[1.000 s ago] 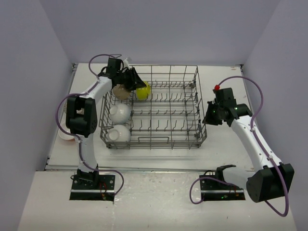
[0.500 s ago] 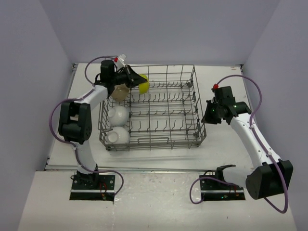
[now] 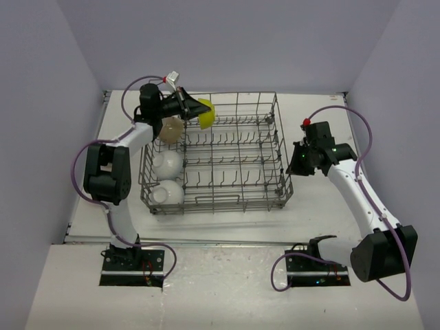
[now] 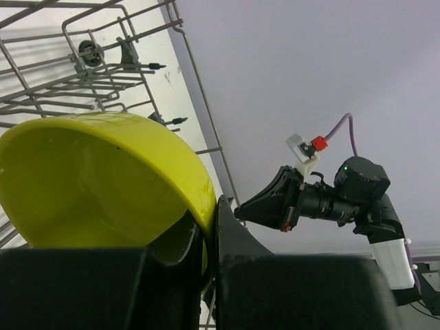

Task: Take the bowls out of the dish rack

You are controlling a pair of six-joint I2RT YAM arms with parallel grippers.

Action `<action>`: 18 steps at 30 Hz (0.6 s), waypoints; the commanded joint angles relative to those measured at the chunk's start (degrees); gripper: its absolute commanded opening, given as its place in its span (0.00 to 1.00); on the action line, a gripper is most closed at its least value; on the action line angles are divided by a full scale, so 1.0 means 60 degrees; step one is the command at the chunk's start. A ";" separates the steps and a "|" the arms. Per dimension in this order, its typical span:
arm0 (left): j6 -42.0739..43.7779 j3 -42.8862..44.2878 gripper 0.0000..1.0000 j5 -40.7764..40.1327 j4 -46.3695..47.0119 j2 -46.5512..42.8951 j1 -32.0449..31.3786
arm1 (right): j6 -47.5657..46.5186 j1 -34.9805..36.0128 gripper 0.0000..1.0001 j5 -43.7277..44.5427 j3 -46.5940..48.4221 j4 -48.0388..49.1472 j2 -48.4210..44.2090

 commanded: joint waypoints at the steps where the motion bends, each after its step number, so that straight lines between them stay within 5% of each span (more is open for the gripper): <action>1: -0.0484 -0.0025 0.00 0.0534 0.0665 0.0686 0.0521 | 0.0370 -0.0083 0.00 0.0568 0.0167 -0.0071 0.0071; 18: -0.0719 0.1805 0.00 -0.0022 0.0065 -0.0998 0.0506 | 0.2230 -0.0083 0.00 0.2238 -0.0536 -0.0510 -0.0807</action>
